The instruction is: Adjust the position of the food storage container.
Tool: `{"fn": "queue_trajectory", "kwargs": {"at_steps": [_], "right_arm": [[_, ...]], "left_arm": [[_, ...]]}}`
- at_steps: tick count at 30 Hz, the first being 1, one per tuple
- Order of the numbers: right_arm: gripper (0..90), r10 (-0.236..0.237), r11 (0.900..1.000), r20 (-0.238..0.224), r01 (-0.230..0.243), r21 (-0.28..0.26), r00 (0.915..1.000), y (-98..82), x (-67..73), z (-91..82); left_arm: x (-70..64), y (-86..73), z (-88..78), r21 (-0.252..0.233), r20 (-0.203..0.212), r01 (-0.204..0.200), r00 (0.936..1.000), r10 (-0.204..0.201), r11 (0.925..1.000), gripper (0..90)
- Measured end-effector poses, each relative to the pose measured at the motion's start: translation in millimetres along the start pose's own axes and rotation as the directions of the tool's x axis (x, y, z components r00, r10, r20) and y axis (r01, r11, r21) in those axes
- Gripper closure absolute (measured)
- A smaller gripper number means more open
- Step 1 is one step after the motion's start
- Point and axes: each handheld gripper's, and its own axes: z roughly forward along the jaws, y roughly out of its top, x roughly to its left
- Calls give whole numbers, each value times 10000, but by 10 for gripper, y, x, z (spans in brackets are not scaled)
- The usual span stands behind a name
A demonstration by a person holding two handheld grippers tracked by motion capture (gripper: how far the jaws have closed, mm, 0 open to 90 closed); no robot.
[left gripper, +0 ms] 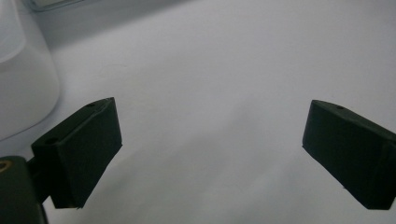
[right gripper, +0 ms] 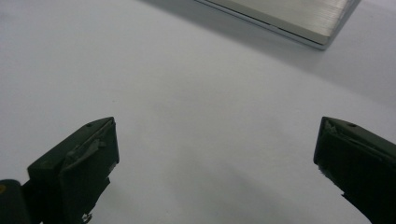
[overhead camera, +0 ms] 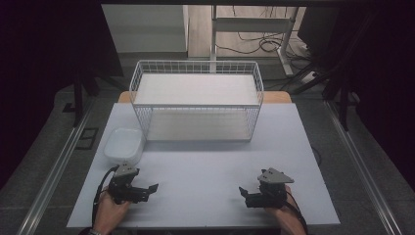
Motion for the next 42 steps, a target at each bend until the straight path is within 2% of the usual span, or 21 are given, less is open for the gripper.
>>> {"fn": "queue_trajectory", "kwargs": {"at_steps": [5, 9, 10, 16, 23, 25, 31, 33, 36, 41, 42], "right_arm": [[0, -126, 9999, -112, 126, -41, 9999, -9, -20, -2], [0, 76, 10000, -17, -76, -17, 10000, -12, -59, 1], [0, 121, 9999, -16, -120, 25, 9999, -14, -66, 4], [0, 194, 9997, -32, -193, 131, 9998, -13, -72, 17], [0, 289, 9995, -6, -288, 144, 9996, -9, -82, 19], [0, 298, 9994, -31, -297, 157, 9996, -8, -84, 20], [0, 282, 9994, 36, -282, 199, 9996, -3, -79, 26], [0, 290, 9993, 63, -291, 217, 9996, -3, -79, 29], [0, 281, 9993, 69, -282, 262, 9996, 0, -79, 35], [0, 214, 9991, 86, -217, 363, 9997, 1, -73, 47], [0, 177, 9988, 79, -180, 449, 9998, -1, -68, 54]], "left_arm": [[29, 6, -2, 63, -37, 55, 10000, -55, 10000, 24], [69, 29, -33, -166, 115, 258, 9996, -256, 9995, 30], [83, 37, -42, -123, -60, 257, 9997, -258, 9996, 38], [114, 55, -46, 37, -390, 265, 9989, -264, 9996, 98], [133, 97, -77, -143, -384, 267, 9989, -272, 9995, 214], [147, 112, -88, -146, -324, 271, 9991, -275, 9995, 257], [251, 193, -162, -376, -209, 716, 9972, -725, 9967, 406], [299, 227, -179, -415, -296, 893, 9954, -906, 9951, 460], [371, 277, -188, -399, -540, 1203, 9910, -1224, 9919, 593], [490, 372, -204, -444, -859, 1218, 9884, -1253, 9916, 809], [577, 433, -223, -600, -988, 1331, 9854, -1386, 9893, 838]]}}
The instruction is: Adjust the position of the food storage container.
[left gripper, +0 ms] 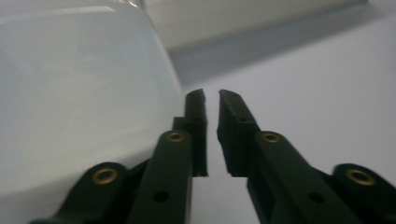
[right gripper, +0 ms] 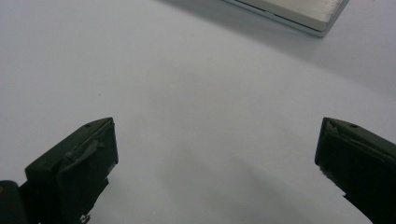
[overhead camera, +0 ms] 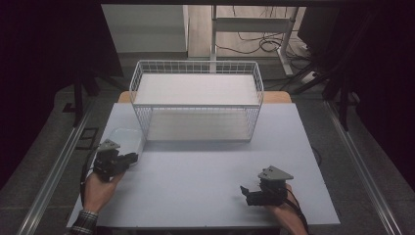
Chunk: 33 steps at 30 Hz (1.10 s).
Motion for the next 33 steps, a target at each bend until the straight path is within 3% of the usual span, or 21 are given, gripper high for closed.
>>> {"fn": "queue_trajectory", "kwargs": {"at_steps": [3, 4, 9, 16, 21, 26, 29, 33], "right_arm": [[0, -30, 10000, -22, 30, 42, 10000, -1, 5, 9], [0, -79, 9999, -40, 80, 84, 10000, 0, 10, 12], [0, -126, 9998, -56, 126, 137, 9999, -4, 19, 20], [0, -196, 9994, -89, 198, 270, 9998, -5, 29, 35], [0, -213, 9993, -86, 216, 312, 9997, -9, 27, 42], [0, -366, 9985, -106, 370, 410, 9993, -15, 29, 47], [0, -400, 9980, -134, 406, 475, 9991, -18, 28, 48], [0, -476, 9972, -125, 482, 563, 9988, -21, 32, 52]], "left_arm": [[97, 77, 2, -125, -59, 187, 9998, -188, 9997, 887], [201, 152, 17, -304, -141, 424, 9990, -428, 9986, 895], [384, 297, 94, -536, -407, 747, 9962, -769, 9958, 898], [618, 583, 395, -416, -971, 1102, 9887, -1138, 9930, 899], [678, 711, 548, -246, -1203, 1235, 9848, -1256, 9920, 899], [736, 811, 745, 593, -1805, 1499, 9740, -1371, 9869, 899], [730, 800, 727, 649, -1669, 1645, 9742, -1518, 9842, 900], [695, 753, 666, 866, -1563, 1569, 9774, -1421, 9838, 900]]}}
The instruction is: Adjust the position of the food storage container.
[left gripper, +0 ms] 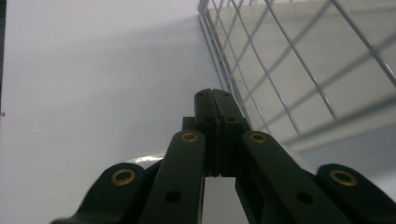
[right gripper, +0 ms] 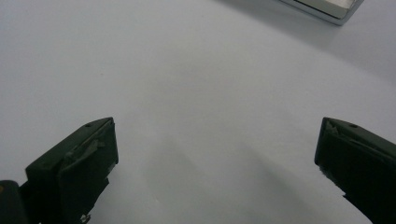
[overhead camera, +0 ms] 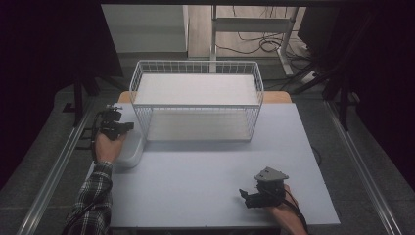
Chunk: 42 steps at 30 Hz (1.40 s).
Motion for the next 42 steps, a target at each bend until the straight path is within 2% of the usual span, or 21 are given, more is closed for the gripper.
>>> {"fn": "queue_trajectory", "kwargs": {"at_steps": [8, 10, 11, 12, 13, 15, 17, 18, 19, 20, 21, 22, 24, 25, 27, 31, 38, 39, 40, 41, 42], "right_arm": [[0, -215, 9997, -23, 216, 130, 9998, 0, 23, 15], [0, -261, 9995, -77, 262, 195, 9996, 1, 31, 27], [0, -288, 9994, -56, 289, 207, 9996, 1, 35, 31], [0, -288, 9994, -56, 289, 207, 9996, 1, 35, 31], [0, -308, 9993, -29, 309, 206, 9995, 3, 42, 27], [0, -265, 9995, 4, 265, 181, 9996, 4, 40, 23], [0, -185, 9997, -33, 186, 142, 9998, 5, 33, 24], [0, -185, 9997, -33, 186, 142, 9998, 5, 33, 24], [0, -176, 9998, -24, 176, 113, 9998, 7, 38, 29], [0, -176, 9998, -24, 176, 113, 9998, 7, 38, 29], [0, -148, 9999, -74, 148, 39, 9999, 16, 50, 22], [0, -148, 9999, -74, 148, 39, 9999, 16, 50, 22], [0, -88, 9999, -126, 87, -91, 9999, 26, 61, 17], [0, -20, 9999, -141, 18, -128, 9999, 36, 64, 13], [0, 59, 9999, -396, -66, -152, 9992, 40, 51, 7], [2, 75, 9998, -594, -86, -190, 9982, 40, 15, -11], [2, 140, 9996, -700, -157, -239, 9974, 45, 1, -18], [3, 79, 9997, -733, -96, -226, 9973, 44, -4, -13], [3, 79, 9997, -733, -96, -226, 9973, 44, -4, -13], [6, 105, 9997, -791, -121, -199, 9968, 42, -5, -6], [6, 105, 9997, -791, -121, -199, 9968, 42, -5, -6]], "left_arm": [[-167, -318, -227, 93, 687, -128, 9976, 121, 9999, 900], [-214, -389, -314, -230, 993, -266, 9946, 288, 9994, 900], [-215, -407, -382, -606, 1000, -223, 9946, 283, 9979, 900], [-215, -407, -382, -606, 1000, -223, 9946, 283, 9979, 900], [-188, -446, -546, -1140, 811, -214, 9962, 307, 9933, 899], [-117, -516, -695, -1440, 377, -264, 9988, 321, 9892, 899], [-8, -613, -791, -1446, -324, -374, 9989, 330, 9888, 899], [-8, -613, -791, -1446, -324, -374, 9989, 330, 9888, 899], [135, -730, -822, -1253, -969, -362, 9950, 240, 9915, 899], [135, -730, -822, -1253, -969, -362, 9950, 240, 9915, 899], [287, -863, -798, -1086, -895, -26, 9960, -72, 9941, 899], [287, -863, -798, -1086, -895, -26, 9960, -72, 9941, 899], [393, -982, -758, -959, -189, 323, 9992, -343, 9949, 899], [428, -1067, -734, -1087, 251, 754, 9970, -731, 9912, 900], [450, -1093, -741, -1048, 713, 1076, 9924, -1004, 9887, 900], [416, -1109, -730, -1087, 907, 1148, 9903, -1051, 9874, 900], [120, -1033, -590, -901, 1635, 709, 9850, -555, 9934, 900], [-7, -1003, -541, -833, 1803, 472, 9831, -315, 9954, 900], [-7, -1003, -541, -833, 1803, 472, 9831, -315, 9954, 900], [-149, -973, -491, -773, 1945, 222, 9809, -68, 9968, 900], [-149, -973, -491, -773, 1945, 222, 9809, -68, 9968, 900]]}}
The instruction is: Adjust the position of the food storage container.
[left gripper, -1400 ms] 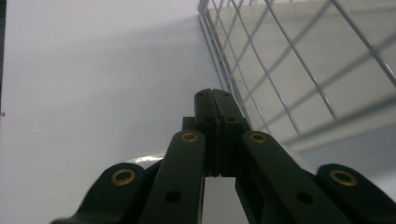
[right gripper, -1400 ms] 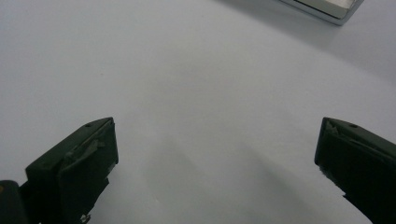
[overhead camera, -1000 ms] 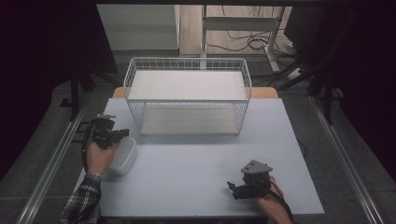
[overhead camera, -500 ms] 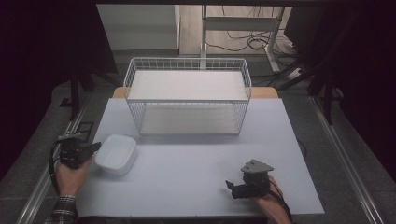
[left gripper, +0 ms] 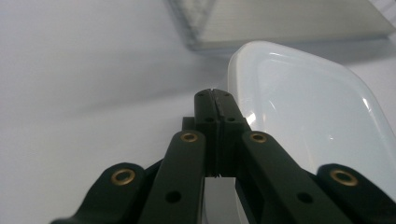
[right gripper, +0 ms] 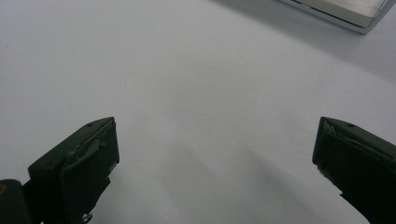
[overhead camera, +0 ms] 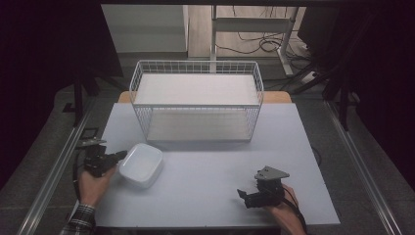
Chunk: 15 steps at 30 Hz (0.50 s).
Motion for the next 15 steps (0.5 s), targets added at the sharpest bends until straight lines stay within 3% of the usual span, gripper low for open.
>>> {"fn": "queue_trajectory", "kwargs": {"at_steps": [1, 3, 4, 5, 6, 7, 9, 10, 13, 14, 15], "right_arm": [[7, -34, 10000, -19, 34, 57, 10000, -1, -1, 3], [8, 59, 10000, -60, -59, 71, 10000, 1, 0, 6], [8, 59, 10000, -60, -59, 71, 10000, 1, 0, 6], [10, 129, 9999, -46, -129, 26, 9999, 4, -2, 6], [10, 129, 9999, -46, -129, 26, 9999, 4, -2, 6], [10, 241, 9997, -81, -241, -25, 9997, 7, -6, 1], [10, 297, 9996, -85, -298, -29, 9995, 6, -13, 2], [10, 327, 9995, -98, -327, -10, 9994, 6, -15, 4], [10, 401, 9992, -122, -401, -2, 9991, 9, -11, 7], [10, 460, 9989, -115, -460, 8, 9989, 12, -6, 5], [10, 512, 9987, -86, -512, 12, 9987, 14, -3, 4]], "left_arm": [[-138, 21, 79, 100, 145, -276, 9995, 275, 9996, 900], [-274, 41, 161, 206, 353, -521, 9981, 514, 9984, 900], [-274, 41, 161, 206, 353, -521, 9981, 514, 9984, 900], [-409, 54, 240, 285, 595, -745, 9956, 727, 9968, 900], [-409, 54, 240, 285, 595, -745, 9956, 727, 9968, 900], [-544, 62, 313, 362, 830, -980, 9920, 947, 9945, 900], [-610, 64, 350, 390, 959, -1080, 9900, 1038, 9934, 900], [-739, 70, 415, 430, 1179, -1336, 9848, 1278, 9901, 900], [-888, 90, 408, 66, 800, -1967, 9774, 1956, 9804, 900], [-888, 90, 408, 66, 800, -1967, 9774, 1956, 9804, 899], [-903, 94, 316, -282, 623, -2036, 9768, 2050, 9786, 900]]}}
